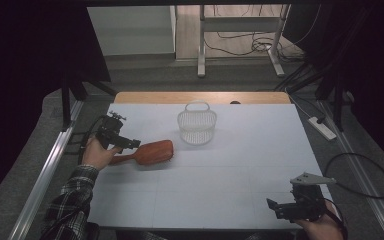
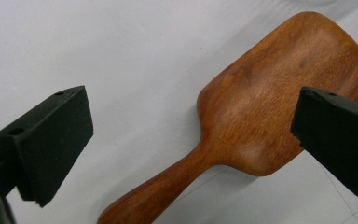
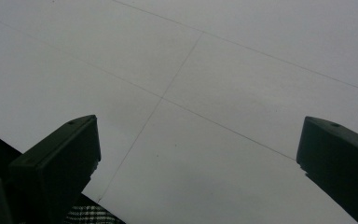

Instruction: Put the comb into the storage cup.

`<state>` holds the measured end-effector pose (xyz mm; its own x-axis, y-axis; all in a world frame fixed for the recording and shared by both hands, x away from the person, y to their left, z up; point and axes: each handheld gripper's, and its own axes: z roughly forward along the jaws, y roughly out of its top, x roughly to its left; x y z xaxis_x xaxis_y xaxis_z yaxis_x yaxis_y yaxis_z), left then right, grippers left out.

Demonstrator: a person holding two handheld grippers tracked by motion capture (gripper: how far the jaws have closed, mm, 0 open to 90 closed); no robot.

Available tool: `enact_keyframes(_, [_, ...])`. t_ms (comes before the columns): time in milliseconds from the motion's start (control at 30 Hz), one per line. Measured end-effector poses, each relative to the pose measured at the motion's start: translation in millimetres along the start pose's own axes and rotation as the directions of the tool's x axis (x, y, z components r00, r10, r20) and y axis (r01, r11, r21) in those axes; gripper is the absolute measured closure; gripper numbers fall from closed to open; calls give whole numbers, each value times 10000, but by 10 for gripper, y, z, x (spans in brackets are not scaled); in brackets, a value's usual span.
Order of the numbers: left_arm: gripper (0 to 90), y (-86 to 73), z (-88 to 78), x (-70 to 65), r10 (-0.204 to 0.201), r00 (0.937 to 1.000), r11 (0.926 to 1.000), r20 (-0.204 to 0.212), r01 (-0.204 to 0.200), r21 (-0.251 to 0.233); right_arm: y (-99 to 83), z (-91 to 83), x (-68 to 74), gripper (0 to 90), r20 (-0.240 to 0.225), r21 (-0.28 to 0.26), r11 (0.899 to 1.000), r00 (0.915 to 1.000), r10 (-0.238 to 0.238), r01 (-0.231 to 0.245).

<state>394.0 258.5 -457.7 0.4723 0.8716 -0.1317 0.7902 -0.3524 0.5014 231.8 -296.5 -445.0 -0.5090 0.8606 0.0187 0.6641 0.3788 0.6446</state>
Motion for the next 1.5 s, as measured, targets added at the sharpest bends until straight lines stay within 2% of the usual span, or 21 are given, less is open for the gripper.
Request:
enact_keyframes(100, [9,-5,7,17,46,10000,9999,-71,-45,100,0,0,0,0,10,3,10000,10000,6,-6])
enact_keyframes(200, [115,-14,11,21,237,9995,9994,-225,-231,253,0,1,1,0,-2,9,10000,10000,-3,3])
enact_keyframes(367, [369,-21,20,41,217,9996,9993,-187,-211,298,2,2,3,1,-12,49,10000,10000,-4,4])
enact_keyframes(400, [411,-21,23,51,162,9997,9993,-193,-156,331,2,2,3,1,-15,50,10000,10000,-10,10])
enact_keyframes(433, [411,-22,27,58,90,9999,9994,-138,-85,328,2,2,3,1,-15,50,10000,10000,-10,10])
enact_keyframes(500, [528,-27,36,76,-11,10000,9995,-57,13,330,2,4,3,2,-16,45,10000,10000,-4,4])
enact_keyframes(533, [626,-28,40,85,-41,10000,9993,26,40,358,2,5,1,2,-16,42,10000,10000,-15,15])
enact_keyframes(567, [626,-29,45,93,-74,9999,9992,130,69,389,2,5,1,2,-16,42,10000,10000,-15,15])
enact_keyframes(633, [714,-33,62,111,-135,9996,9987,249,123,495,1,5,0,2,-15,38,10000,10000,-15,15])
enact_keyframes(667, [837,-40,66,122,-170,9997,9987,179,162,476,1,6,0,2,-16,42,10000,10000,-13,13])
enact_keyframes(700, [878,-46,68,131,-238,9995,9989,202,229,409,1,5,0,2,-23,45,10000,10000,-16,16])
enact_keyframes(1000, [892,-94,143,197,-354,9993,9983,114,348,457,3,11,0,4,1,88,10000,10000,-6,6])
enact_keyframes(1133, [892,-142,236,212,-447,9990,9972,-44,449,600,3,12,0,4,11,98,10000,10000,7,-7])
enact_keyframes(1233, [893,-195,314,236,-641,9979,9954,20,638,718,3,12,1,5,20,108,9999,10000,-2,2])
enact_keyframes(1500, [892,-227,425,201,-427,9991,9928,-55,430,1117,4,15,3,6,31,130,9999,10000,-22,21])
